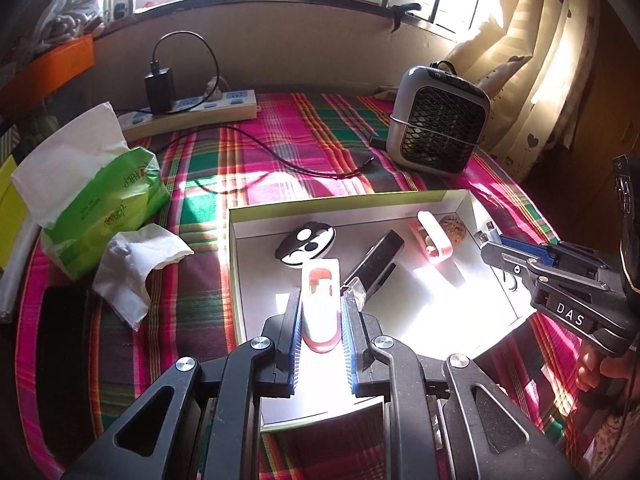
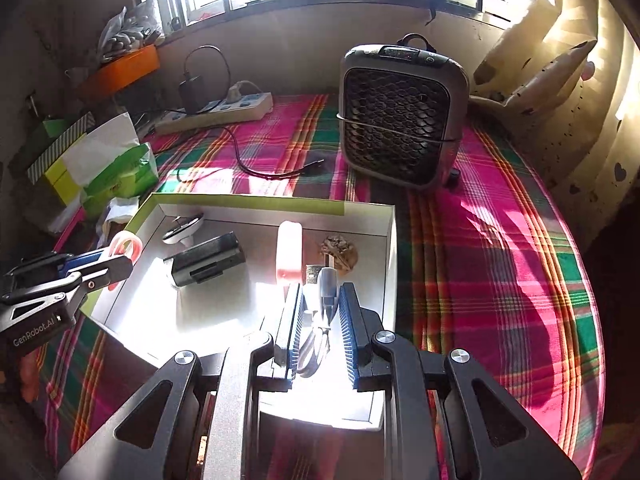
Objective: Organize objects
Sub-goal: 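Lower the case and cable into the box and open both grippers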
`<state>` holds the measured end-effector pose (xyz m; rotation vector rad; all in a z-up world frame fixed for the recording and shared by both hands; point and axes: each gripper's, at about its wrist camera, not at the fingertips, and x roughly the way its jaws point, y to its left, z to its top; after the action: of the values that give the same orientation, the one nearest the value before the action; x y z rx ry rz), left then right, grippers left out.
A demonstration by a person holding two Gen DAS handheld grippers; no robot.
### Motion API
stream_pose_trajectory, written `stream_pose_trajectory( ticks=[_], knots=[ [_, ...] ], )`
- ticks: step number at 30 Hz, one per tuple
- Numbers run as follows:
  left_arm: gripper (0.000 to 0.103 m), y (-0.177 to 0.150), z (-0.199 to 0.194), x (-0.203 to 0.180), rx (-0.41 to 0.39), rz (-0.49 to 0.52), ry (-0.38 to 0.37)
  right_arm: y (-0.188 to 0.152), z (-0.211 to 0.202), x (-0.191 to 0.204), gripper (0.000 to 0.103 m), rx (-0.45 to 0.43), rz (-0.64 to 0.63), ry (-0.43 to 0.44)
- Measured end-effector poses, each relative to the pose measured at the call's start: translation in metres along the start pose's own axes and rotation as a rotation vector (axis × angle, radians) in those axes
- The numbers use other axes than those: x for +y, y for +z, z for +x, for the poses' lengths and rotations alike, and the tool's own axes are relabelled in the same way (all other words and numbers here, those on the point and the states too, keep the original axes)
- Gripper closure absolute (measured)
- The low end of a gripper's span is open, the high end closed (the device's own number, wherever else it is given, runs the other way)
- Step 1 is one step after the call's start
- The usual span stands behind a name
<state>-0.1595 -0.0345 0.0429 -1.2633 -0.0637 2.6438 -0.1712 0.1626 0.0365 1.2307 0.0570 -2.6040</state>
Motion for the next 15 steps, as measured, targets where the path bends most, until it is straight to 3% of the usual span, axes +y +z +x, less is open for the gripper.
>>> stream_pose_trajectory(
  ticks=[15],
  knots=[
    [0.088, 0.004, 0.027, 0.003, 0.051, 0.004, 0.007, 0.002, 0.026, -0.009, 0.085, 0.047, 0.009, -0.014]
  ],
)
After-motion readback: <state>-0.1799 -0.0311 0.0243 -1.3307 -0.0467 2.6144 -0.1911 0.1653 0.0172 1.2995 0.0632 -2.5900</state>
